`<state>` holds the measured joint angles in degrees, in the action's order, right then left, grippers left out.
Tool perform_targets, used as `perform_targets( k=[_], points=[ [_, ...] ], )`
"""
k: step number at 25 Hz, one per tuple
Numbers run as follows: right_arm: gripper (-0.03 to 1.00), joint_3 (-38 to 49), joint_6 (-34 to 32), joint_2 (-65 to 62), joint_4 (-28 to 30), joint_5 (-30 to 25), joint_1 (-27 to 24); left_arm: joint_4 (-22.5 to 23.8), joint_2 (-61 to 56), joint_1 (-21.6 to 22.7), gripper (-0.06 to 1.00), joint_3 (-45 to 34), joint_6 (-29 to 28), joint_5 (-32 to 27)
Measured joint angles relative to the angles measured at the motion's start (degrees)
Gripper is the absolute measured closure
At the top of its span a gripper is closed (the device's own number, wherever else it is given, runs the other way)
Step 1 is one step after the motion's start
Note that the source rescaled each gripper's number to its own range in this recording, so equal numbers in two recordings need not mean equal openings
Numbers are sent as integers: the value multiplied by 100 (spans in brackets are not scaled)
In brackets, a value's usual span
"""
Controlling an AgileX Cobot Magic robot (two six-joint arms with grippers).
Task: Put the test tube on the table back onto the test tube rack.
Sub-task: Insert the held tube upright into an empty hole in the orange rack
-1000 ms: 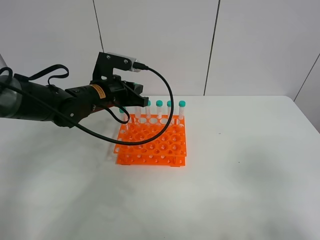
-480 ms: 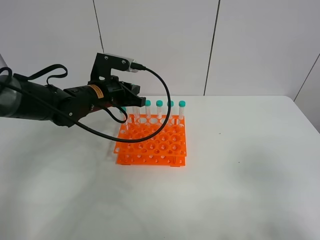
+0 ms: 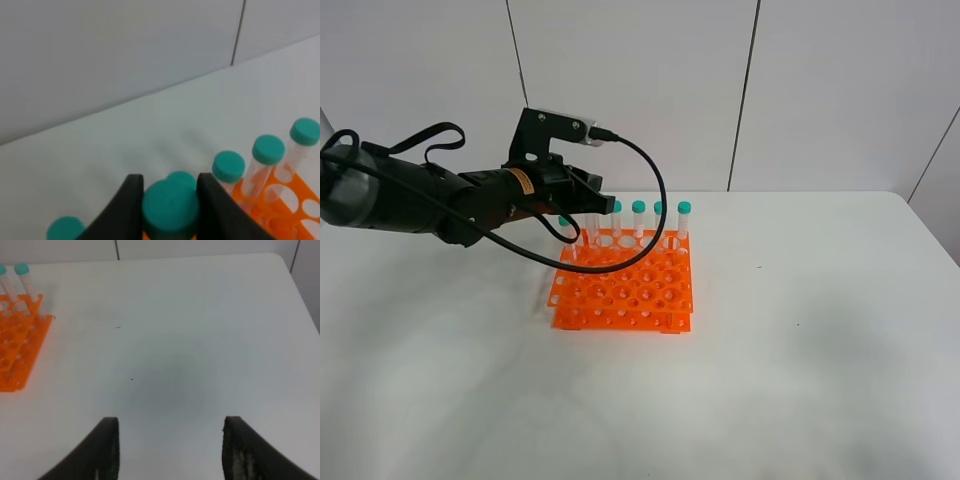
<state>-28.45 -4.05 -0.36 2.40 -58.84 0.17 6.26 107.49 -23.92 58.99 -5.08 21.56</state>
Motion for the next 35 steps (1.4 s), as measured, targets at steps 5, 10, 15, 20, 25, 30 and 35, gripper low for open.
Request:
perform_targets(
  k=[5,10,15,20,25,30,35],
  points=[
    [38,0,0,0,0,0,0,0,86,0,94,0,0,97],
    [38,0,0,0,0,0,0,0,86,0,94,0,0,231],
    [38,0,0,0,0,0,0,0,86,0,94,0,0,239],
    [38,0,0,0,0,0,0,0,86,41,94,0,0,240],
    [38,0,0,0,0,0,0,0,86,137,94,0,0,245],
    [38,0,0,0,0,0,0,0,86,137,94,0,0,245],
    [38,0,0,0,0,0,0,0,158,137,94,0,-4,260]
  ],
)
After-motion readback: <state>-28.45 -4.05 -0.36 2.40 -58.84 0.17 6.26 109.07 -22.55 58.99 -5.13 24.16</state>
